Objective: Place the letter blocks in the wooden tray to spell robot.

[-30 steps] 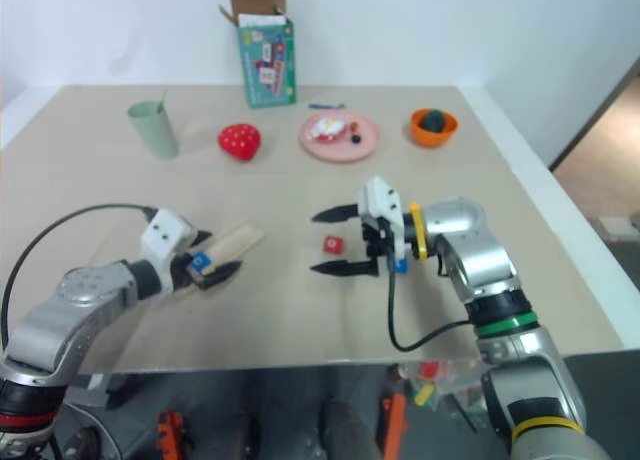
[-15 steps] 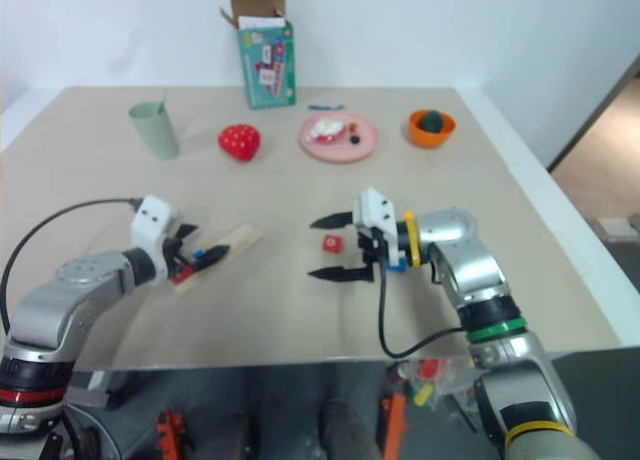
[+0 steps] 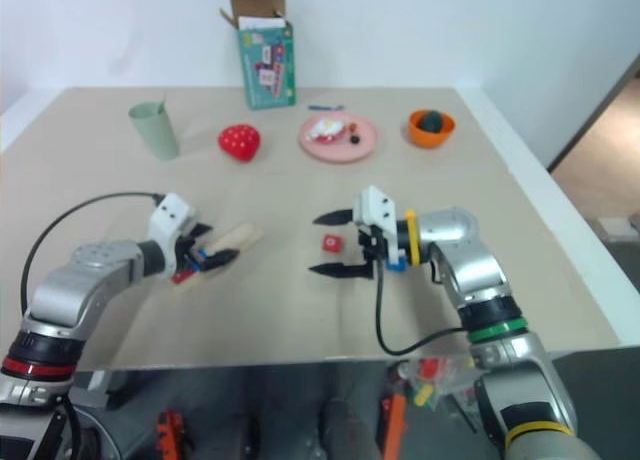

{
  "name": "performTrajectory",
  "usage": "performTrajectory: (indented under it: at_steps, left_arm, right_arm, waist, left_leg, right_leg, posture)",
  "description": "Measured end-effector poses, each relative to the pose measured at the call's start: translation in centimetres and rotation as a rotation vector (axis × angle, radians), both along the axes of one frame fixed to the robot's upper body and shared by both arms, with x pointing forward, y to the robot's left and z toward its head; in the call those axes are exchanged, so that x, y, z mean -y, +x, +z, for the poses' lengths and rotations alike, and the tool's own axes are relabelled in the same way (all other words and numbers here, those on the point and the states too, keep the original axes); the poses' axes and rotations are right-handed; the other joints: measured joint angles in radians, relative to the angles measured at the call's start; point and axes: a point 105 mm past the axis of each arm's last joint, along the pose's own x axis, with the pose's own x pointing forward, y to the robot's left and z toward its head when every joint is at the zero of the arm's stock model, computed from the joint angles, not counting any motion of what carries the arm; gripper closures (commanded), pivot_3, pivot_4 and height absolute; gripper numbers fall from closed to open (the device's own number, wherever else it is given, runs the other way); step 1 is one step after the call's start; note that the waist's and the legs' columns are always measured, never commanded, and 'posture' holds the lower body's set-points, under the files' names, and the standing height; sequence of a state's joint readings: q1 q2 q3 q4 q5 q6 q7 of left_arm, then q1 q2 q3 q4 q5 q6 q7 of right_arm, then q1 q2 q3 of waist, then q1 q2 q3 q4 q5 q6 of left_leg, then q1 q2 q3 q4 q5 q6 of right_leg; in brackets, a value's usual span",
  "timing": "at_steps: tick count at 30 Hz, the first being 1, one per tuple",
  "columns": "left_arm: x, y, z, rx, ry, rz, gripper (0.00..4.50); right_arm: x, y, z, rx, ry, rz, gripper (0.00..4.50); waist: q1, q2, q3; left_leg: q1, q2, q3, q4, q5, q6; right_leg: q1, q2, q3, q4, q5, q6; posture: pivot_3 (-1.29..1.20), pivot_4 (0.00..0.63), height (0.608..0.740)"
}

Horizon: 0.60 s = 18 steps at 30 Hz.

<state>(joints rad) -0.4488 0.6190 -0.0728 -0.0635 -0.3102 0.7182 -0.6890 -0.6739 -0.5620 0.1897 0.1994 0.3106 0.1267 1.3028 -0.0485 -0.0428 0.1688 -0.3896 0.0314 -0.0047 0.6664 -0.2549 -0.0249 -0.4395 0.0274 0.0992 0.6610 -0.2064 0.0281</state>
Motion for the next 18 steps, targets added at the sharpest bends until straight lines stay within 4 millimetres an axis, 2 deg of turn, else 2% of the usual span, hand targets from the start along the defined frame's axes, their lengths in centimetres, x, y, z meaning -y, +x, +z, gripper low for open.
performTrajectory:
  at_steps: [18]
  left_arm:
    - [-0.69, 0.37, -0.72, -0.037, 0.040, 0.020, 0.00]
  right_arm:
    - [0.08, -0.02, -0.10, -0.004, 0.002, -0.003, 0.06]
  waist:
    - [0.000, 0.000, 0.000]
  left_leg:
    - [0.000, 0.000, 0.000, 0.003, 0.000, 0.000]
  right_leg:
    - [0.000, 0.000, 0.000, 0.004, -0.001, 0.000]
  posture:
    - [0.00, 0.150, 0.740]
